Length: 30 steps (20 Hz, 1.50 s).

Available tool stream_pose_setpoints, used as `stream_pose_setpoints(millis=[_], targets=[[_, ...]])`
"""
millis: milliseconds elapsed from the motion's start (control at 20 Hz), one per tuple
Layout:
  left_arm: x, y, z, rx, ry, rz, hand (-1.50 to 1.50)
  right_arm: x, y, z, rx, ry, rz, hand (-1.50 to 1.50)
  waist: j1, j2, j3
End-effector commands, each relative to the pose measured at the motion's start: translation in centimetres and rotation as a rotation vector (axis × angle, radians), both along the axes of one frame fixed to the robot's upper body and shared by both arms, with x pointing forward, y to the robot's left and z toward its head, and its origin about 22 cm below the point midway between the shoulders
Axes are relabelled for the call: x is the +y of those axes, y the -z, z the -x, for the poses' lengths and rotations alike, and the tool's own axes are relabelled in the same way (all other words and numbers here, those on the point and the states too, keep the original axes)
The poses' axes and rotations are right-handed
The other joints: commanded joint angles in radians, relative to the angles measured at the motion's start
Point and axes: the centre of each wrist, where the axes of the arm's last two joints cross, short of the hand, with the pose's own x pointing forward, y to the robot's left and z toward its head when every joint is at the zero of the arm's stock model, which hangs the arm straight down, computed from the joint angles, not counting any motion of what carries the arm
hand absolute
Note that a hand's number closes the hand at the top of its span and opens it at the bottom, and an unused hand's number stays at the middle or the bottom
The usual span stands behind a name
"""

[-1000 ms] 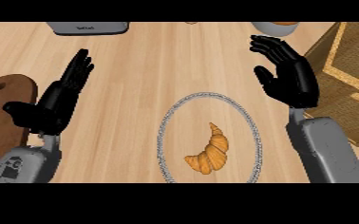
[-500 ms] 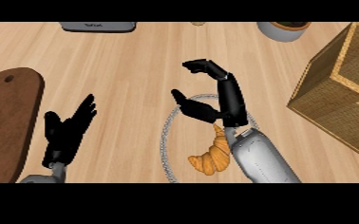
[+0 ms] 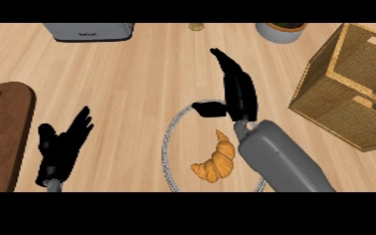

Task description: Pick the croissant from the placemat and place it in the basket

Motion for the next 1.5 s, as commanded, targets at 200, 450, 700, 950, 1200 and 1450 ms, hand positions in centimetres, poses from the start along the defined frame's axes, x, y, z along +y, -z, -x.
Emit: stream_pose_setpoints(millis=[200, 450, 700, 950, 1200, 1450], targets=[[1.3, 3.0, 3.8, 0.192, -0.071, 0.014, 0.0, 0.6, -7.2, -0.9, 0.149, 0.073, 0.371, -1.5, -0.035, -0.013, -0.01], [0.9, 3.1, 4.3, 0.184, -0.074, 0.024, 0.0, 2.4, -11.3, 0.7, 0.361, 0.001, 0.479, -1.5, -0.041, -0.009, -0.007], [1.1, 3.1, 4.2, 0.189, -0.082, 0.011, 0.0, 2.9, -15.5, 2.2, 0.474, -0.03, 0.552, -1.5, -0.05, -0.001, -0.005], [2.3, 2.9, 4.4, 0.178, -0.104, 0.012, 0.0, 1.6, -16.5, 3.8, 0.525, -0.045, 0.589, -1.5, -0.057, 0.005, -0.004], [2.0, 2.2, 4.4, 0.162, -0.086, 0.009, 0.0, 0.8, -17.8, 5.5, 0.541, -0.046, 0.561, -1.5, -0.044, 0.007, -0.002], [-0.1, 2.3, 3.8, 0.158, -0.058, 0.021, 0.0, 0.1, -17.7, 6.4, 0.533, -0.048, 0.503, -1.5, -0.026, 0.021, -0.001]])
